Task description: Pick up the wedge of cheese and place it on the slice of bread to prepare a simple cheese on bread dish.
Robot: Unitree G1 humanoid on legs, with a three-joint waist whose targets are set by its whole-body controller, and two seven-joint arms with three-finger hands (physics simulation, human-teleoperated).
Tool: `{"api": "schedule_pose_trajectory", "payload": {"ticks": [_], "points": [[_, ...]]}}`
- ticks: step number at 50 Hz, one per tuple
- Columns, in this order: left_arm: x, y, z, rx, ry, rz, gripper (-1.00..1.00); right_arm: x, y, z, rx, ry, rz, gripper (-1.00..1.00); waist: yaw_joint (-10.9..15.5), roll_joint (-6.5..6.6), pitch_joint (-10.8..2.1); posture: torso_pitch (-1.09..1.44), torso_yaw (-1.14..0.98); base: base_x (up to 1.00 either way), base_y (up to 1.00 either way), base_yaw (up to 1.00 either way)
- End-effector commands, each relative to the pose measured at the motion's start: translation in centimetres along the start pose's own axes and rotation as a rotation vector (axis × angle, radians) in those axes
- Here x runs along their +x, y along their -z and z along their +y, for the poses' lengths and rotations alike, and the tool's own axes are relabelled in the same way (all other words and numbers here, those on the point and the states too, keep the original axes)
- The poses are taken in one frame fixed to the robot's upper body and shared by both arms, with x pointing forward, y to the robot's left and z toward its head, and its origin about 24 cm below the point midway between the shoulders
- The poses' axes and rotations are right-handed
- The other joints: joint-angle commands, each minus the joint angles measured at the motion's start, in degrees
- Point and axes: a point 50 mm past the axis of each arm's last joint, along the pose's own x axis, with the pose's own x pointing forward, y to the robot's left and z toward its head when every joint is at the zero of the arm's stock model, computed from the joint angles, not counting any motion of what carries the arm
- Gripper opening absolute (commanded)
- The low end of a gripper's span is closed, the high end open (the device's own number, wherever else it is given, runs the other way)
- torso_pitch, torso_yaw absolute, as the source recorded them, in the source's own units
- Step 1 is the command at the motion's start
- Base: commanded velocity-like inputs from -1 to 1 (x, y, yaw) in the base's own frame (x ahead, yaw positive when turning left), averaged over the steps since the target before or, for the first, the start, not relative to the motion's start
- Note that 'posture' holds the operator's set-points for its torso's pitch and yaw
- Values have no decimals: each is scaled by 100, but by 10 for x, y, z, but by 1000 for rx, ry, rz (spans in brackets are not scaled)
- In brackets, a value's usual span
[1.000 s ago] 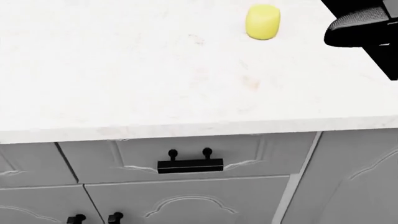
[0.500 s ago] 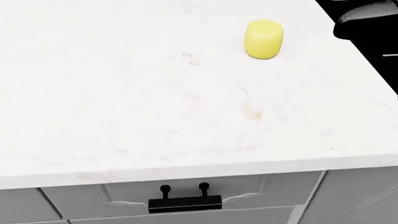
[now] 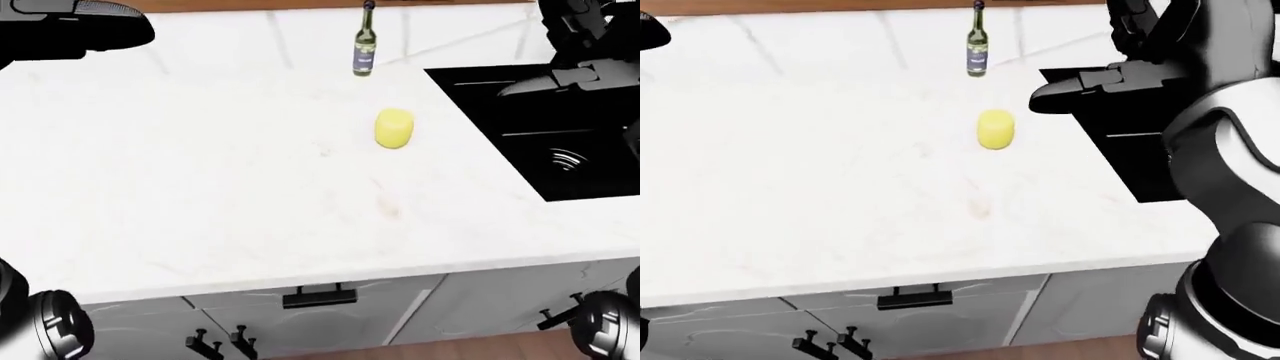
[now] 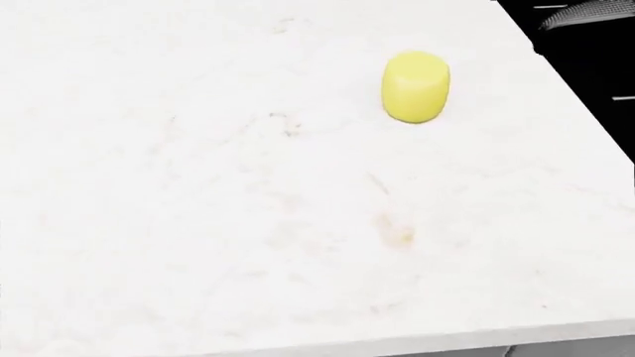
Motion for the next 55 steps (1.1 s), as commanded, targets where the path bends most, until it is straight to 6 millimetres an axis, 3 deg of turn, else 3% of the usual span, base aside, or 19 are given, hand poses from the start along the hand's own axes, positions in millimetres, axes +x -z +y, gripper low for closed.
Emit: {"api": "schedule_pose_trajectory", "payload": {"ticks": [1, 2, 4, 7, 15, 21, 31, 40, 48, 55], "points": [[0, -8, 3, -3, -18, -37, 100, -1, -8, 1, -6, -1, -40, 100, -51, 14, -140, 0, 0, 0, 0, 0], [0, -7, 3, -3, -18, -37, 100, -1, -8, 1, -7, -1, -40, 100, -7, -83, -55, 0, 0, 0, 0, 0], [0, -7, 3, -2, -17, -37, 100, -1, -9, 0, -8, 0, -40, 100, 27, -128, -142, 0, 0, 0, 0, 0], [1, -6, 3, -1, -15, -37, 100, -1, -8, 0, -2, -3, -35, 100, 69, -201, -145, 0, 0, 0, 0, 0], [1, -3, 0, 2, -11, -30, 100, 9, -3, 8, -11, 3, 1, 100, 120, -242, -153, 0, 0, 0, 0, 0], [3, 2, -1, 4, -13, -22, 100, 24, 3, 14, 29, -3, 64, 100, 127, -214, -151, 0, 0, 0, 0, 0], [4, 2, 4, -9, -29, -22, 100, 85, 3, 25, 49, -46, 168, 100, 64, -124, -153, 0, 0, 0, 0, 0], [6, 3, 5, -4, -42, -12, 100, 137, 31, 33, 37, -76, 222, 100, 15, -25, -174, 0, 0, 0, 0, 0], [6, 5, 6, 6, -51, -7, 100, 154, 64, 45, 36, -121, 315, 100, -10, 56, -217, 0, 0, 0, 0, 0], [6, 6, 3, 10, -41, -5, 100, 158, 80, 62, 74, -154, 295, 100, -24, 106, -233, 0, 0, 0, 0, 0]]}}
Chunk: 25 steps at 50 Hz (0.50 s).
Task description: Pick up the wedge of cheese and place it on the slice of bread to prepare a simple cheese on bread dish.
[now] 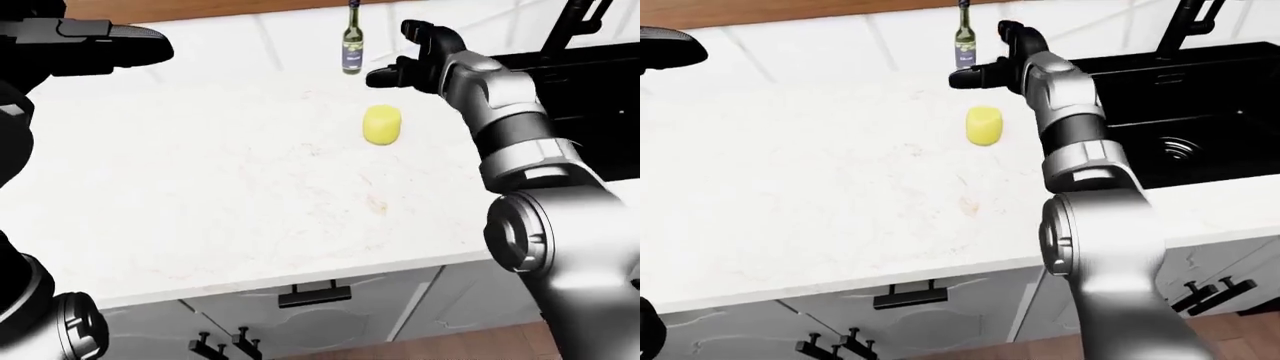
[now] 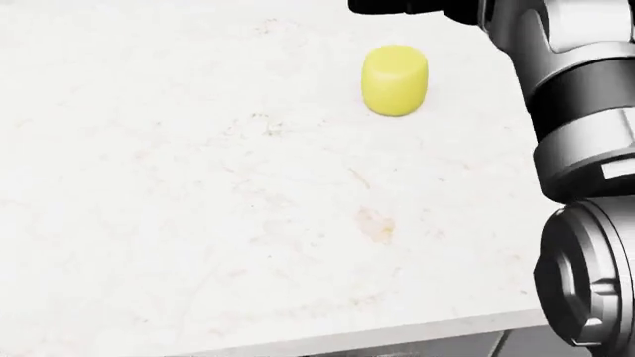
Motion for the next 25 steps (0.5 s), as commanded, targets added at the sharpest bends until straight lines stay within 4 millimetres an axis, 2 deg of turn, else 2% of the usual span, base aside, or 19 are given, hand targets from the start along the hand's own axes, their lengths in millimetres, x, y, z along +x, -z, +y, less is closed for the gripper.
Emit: {"api": "schedule_pose_trajectory", "payload": {"ticks": [1, 8, 16, 25], "points": [[-3, -15, 5, -6, -21, -77, 100, -3, -29, 6, -37, -8, -142, 100, 0, 12, -183, 0, 0, 0, 0, 0], [-2, -14, 6, -11, -26, -80, 100, 2, -23, 16, -72, -7, -157, 100, 3, 26, -196, 0, 0, 0, 0, 0], [-2, -15, 4, -17, -20, -83, 100, 5, 1, 5, -135, 93, -98, 100, 23, -7, -205, 0, 0, 0, 0, 0], [-2, -16, 5, -20, -22, -88, 100, 6, 7, 4, -158, 127, -88, 100, 34, -6, -216, 0, 0, 0, 0, 0]]}}
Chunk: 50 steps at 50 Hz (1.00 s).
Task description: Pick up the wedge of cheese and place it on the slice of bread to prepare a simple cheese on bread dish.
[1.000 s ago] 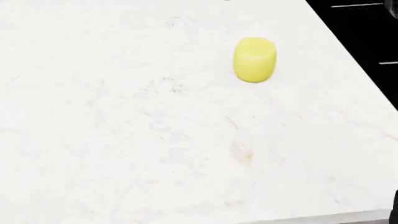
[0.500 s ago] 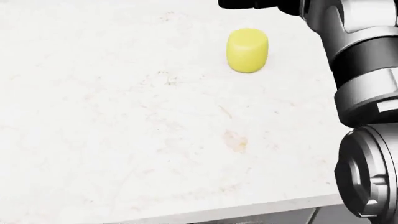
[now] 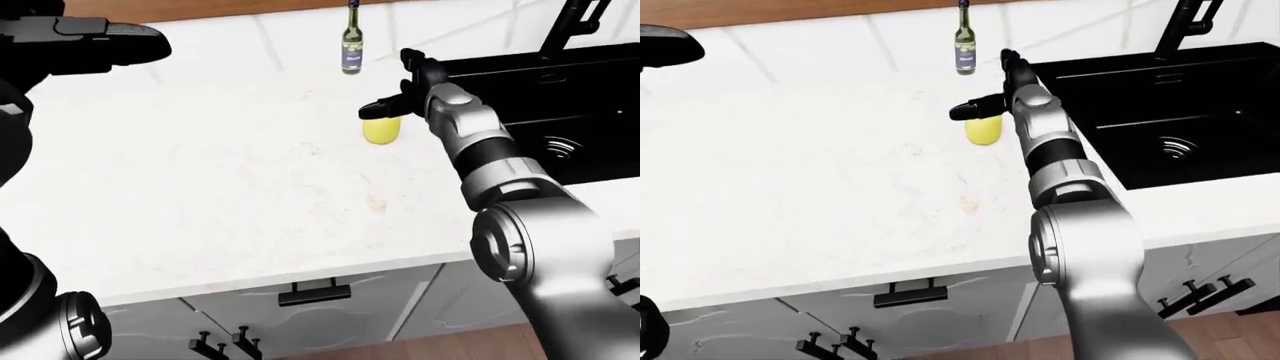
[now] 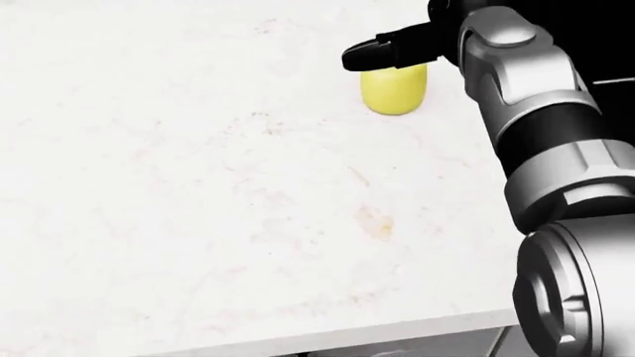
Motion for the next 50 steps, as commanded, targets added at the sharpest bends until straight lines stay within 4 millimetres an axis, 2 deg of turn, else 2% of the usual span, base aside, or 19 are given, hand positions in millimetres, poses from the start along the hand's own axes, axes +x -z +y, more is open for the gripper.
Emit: {"api": "schedule_pose_trajectory", "payload": {"ticks": [1, 9, 18, 28, 31, 32, 35, 43, 50], "points": [[-3, -16, 4, -6, -20, -81, 100, -4, -34, -5, -28, 33, -125, 100, 0, 9, -191, 0, 0, 0, 0, 0], [-4, -17, 3, -2, -18, -82, 100, -3, -21, -6, -84, 67, -79, 100, 5, -9, -194, 0, 0, 0, 0, 0], [-5, -20, 5, -20, -16, -90, 100, -2, -20, -5, -154, 79, -62, 100, 8, -2, -198, 0, 0, 0, 0, 0], [-4, -18, 5, -19, -13, -85, 100, -1, -11, -6, -192, 79, -39, 100, 11, -1, -201, 0, 0, 0, 0, 0], [-4, -19, 5, -20, -15, -86, 100, -1, -7, -6, -208, 79, -35, 80, 11, -1, -203, 0, 0, 0, 0, 0], [-4, -19, 5, -20, -15, -86, 100, -1, -6, -5, -215, 78, -33, 67, 11, -2, -203, 0, 0, 0, 0, 0], [-4, -19, 5, -18, -14, -86, 100, -1, -6, -6, -220, 84, -36, 52, 8, -1, -204, 0, 0, 0, 0, 0], [-4, -20, 4, -17, -14, -87, 100, -1, -6, -4, -238, 79, -35, 38, 6, 6, -204, 0, 0, 0, 0, 0], [-4, -19, 5, -16, -15, -88, 100, 0, -4, -2, -275, 80, -25, 34, 2, 8, -201, 0, 0, 0, 0, 0]]}}
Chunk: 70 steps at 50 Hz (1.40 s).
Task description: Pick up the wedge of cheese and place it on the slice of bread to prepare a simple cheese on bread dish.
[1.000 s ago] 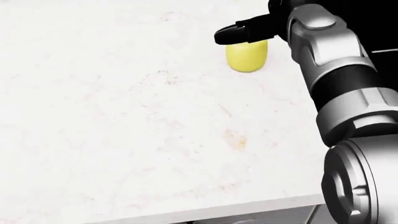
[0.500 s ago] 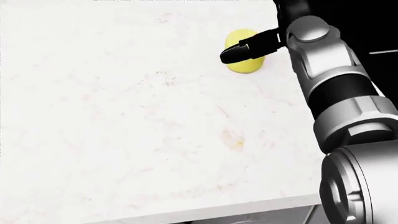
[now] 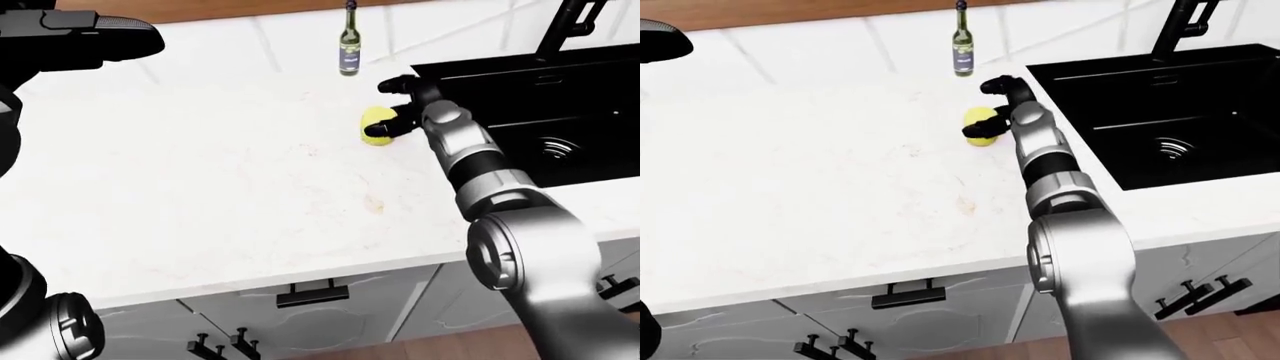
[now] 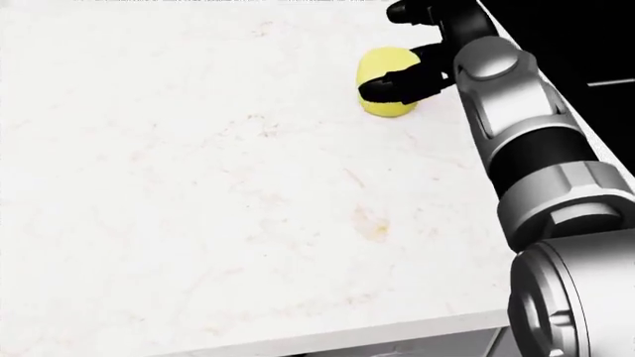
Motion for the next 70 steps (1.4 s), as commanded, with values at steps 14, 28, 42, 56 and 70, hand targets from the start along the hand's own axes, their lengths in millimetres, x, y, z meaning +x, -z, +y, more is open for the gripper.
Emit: {"api": "schedule_pose_trajectory", "payload": {"ticks": [14, 28, 42, 56, 70], "points": [[-2, -14, 3, -10, -15, -72, 100, -3, -27, -7, -73, 34, -87, 17, 1, 22, -169, 0, 0, 0, 0, 0], [-2, -15, 4, -11, -16, -73, 100, -4, -34, -8, -85, 44, -113, -100, -9, 33, -170, 0, 0, 0, 0, 0], [-2, -13, 4, -12, -16, -68, 100, -11, -63, -17, -82, 56, -182, -100, -10, 41, -154, 0, 0, 0, 0, 0], [-1, -8, 0, -4, -13, -55, 100, -30, -108, -42, -21, 71, -226, -100, -15, 36, -123, 0, 0, 0, 0, 0], [-10, -22, 6, -12, -38, -68, 100, -69, -148, -76, 61, 85, -351, -100, -12, 7, -50, 0, 0, 0, 0, 0]]}}
